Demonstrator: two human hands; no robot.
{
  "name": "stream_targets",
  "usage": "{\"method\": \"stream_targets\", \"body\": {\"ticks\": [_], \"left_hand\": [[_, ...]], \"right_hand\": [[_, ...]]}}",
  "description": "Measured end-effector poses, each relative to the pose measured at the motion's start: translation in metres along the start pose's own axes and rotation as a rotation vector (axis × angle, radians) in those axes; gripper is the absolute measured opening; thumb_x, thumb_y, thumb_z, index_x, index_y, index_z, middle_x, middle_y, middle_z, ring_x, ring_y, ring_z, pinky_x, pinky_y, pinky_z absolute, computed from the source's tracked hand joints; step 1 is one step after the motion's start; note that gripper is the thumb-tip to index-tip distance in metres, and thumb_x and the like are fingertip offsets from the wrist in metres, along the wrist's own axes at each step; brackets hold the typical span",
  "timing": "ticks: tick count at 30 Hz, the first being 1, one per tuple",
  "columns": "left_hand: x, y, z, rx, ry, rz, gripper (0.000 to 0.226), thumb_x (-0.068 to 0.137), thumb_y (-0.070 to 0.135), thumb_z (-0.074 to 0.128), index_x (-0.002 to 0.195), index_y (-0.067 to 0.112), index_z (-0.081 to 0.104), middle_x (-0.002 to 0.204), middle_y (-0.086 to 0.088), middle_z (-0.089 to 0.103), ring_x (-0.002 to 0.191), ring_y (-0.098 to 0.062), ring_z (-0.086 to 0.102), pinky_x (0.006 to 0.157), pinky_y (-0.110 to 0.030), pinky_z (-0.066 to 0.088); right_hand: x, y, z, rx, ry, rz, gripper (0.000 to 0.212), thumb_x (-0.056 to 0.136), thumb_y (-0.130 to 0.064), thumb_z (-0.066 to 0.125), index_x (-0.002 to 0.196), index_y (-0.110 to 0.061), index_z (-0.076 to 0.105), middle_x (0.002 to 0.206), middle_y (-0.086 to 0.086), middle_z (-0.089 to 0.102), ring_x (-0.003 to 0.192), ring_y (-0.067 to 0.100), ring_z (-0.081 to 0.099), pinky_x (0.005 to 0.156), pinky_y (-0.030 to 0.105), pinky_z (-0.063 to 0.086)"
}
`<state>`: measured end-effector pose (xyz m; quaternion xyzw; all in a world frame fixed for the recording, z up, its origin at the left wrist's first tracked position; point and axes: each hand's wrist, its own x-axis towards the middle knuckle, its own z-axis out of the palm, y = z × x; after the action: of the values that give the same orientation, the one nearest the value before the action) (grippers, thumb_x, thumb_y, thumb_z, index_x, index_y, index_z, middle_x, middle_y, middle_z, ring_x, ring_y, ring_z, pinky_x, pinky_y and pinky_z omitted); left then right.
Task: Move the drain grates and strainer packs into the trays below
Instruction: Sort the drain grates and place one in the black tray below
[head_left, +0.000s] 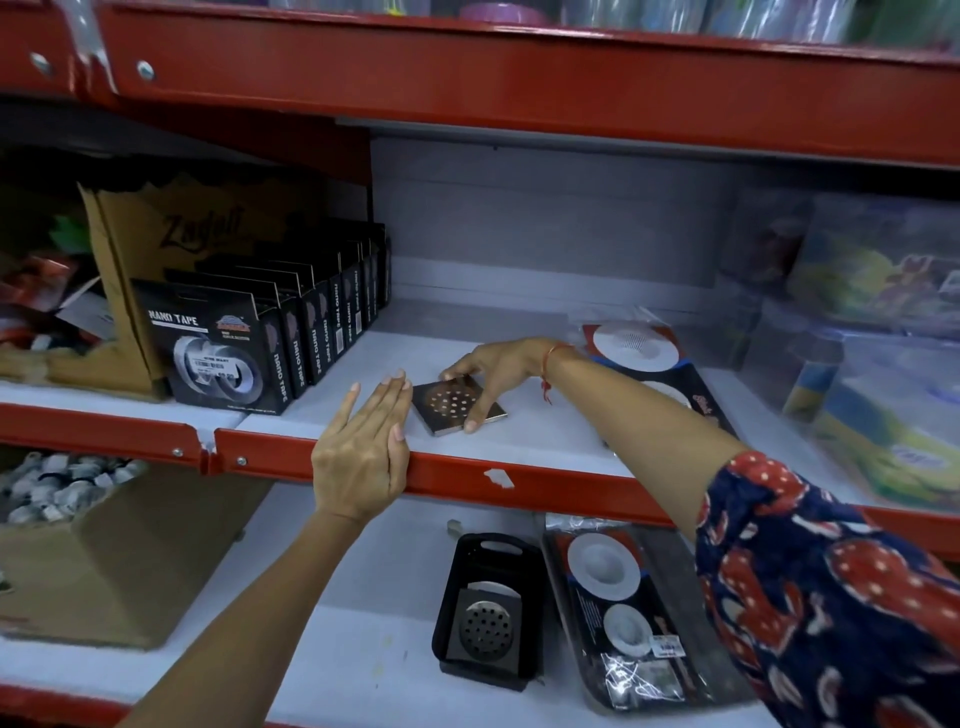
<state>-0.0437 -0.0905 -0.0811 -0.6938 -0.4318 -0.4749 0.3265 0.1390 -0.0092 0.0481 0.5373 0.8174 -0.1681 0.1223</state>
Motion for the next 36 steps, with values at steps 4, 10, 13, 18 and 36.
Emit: {"method": "stream_targets", "body": {"ticks": [4,10,13,18,36], "left_hand": [[0.0,0.0,0.0,-0.001,0.011,-0.005,0.045,0.094,0.014,0.03,0.125,0.003,0.061,0.129,-0.01,0.062,0.12,-0.017,0.059,0.107,-0.042,0.043],[0.0,0.001,-0.001,0.009,0.001,-0.014,0.046,0.095,0.014,0.028,0.125,0.003,0.062,0.128,-0.009,0.062,0.12,-0.017,0.06,0.108,-0.041,0.042],[0.0,0.002,-0.002,0.006,-0.004,-0.027,0.045,0.095,0.014,0.03,0.124,0.003,0.063,0.126,-0.009,0.064,0.118,-0.018,0.061,0.108,-0.04,0.042],[0.002,0.005,-0.006,0.036,-0.055,-0.051,0.045,0.096,0.015,0.03,0.123,0.002,0.063,0.126,-0.01,0.064,0.118,-0.017,0.062,0.108,-0.037,0.041],[0.001,0.004,-0.007,0.027,-0.053,-0.031,0.041,0.096,0.014,0.034,0.12,0.004,0.066,0.123,-0.009,0.067,0.116,-0.018,0.063,0.106,-0.037,0.044]], "right_hand": [[0.016,0.041,0.016,0.025,0.108,0.063,0.079,0.048,-0.065,0.079,0.115,-0.029,0.058,0.11,-0.006,0.065,0.105,0.015,0.06,0.091,0.028,0.05],[-0.054,0.019,0.033,0.18,0.378,0.064,0.059,0.058,-0.058,0.074,0.083,-0.005,0.063,0.074,0.005,0.065,0.068,0.019,0.058,0.066,0.035,0.047],[-0.104,-0.001,0.036,0.168,0.42,-0.017,0.063,0.063,-0.055,0.074,0.102,-0.006,0.065,0.099,0.01,0.068,0.091,0.024,0.063,0.083,0.041,0.052],[-0.158,-0.011,0.06,0.187,0.461,-0.121,0.067,0.056,-0.059,0.075,0.111,-0.022,0.065,0.112,-0.003,0.06,0.103,0.011,0.059,0.096,0.038,0.049],[-0.1,-0.005,0.219,0.173,0.294,0.024,0.075,0.052,-0.069,0.069,0.111,-0.023,0.062,0.109,-0.002,0.064,0.094,0.013,0.058,0.084,0.029,0.052]]}}
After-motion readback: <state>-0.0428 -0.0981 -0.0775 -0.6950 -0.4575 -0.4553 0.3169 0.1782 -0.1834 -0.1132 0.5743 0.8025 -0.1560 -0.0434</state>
